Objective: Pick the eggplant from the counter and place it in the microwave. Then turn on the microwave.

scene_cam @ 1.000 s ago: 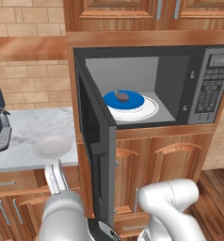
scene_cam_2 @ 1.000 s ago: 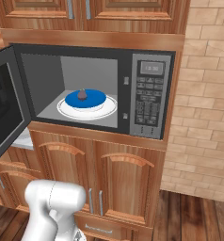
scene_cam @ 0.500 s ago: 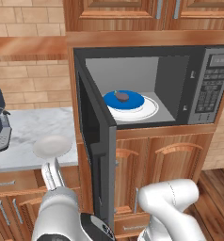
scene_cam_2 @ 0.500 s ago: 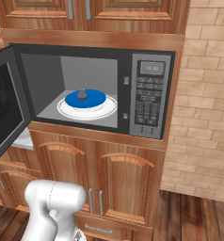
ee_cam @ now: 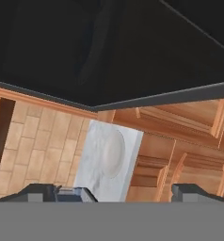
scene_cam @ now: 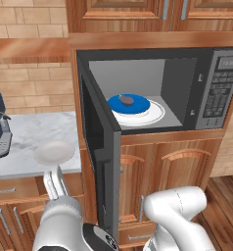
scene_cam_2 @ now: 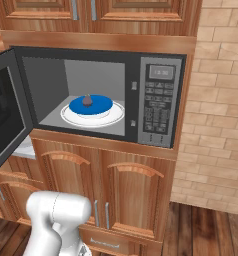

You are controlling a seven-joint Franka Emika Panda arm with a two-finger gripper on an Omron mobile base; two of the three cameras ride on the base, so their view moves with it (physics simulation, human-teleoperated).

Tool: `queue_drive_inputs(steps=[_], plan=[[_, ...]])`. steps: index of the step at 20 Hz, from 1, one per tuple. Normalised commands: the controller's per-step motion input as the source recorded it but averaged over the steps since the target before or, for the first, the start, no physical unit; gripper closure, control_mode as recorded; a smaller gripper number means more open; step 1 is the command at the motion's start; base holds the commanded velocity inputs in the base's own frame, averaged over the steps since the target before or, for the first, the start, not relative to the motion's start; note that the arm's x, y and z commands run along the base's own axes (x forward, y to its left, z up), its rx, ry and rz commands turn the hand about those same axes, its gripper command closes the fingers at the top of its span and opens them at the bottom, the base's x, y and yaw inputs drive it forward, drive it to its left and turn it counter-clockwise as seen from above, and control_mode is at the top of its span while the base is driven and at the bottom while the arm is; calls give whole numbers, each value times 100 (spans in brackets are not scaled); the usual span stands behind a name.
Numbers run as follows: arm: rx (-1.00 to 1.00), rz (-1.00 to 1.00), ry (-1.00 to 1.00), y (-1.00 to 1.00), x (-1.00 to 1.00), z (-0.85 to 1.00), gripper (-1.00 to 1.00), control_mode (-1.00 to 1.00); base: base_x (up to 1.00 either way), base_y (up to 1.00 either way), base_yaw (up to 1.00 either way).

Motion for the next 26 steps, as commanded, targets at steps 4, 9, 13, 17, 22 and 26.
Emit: queue_drive_inputs(steps=[4, 9, 13, 17, 22, 26], plan=[[0, -6, -1, 0, -6, 0, -100, -100, 0, 0, 0], [0, -7, 0, 0, -3, 0, -100, -100, 0, 0, 0], [0, -7, 0, -1, 0, 0, -100, -100, 0, 0, 0], [0, -6, 0, -1, -5, 0, -100, -100, 0, 0, 0], [0, -4, 0, 0, -17, 0, -100, -100, 0, 0, 0], [0, -2, -1, -1, -17, 0, -100, -100, 0, 0, 0]])
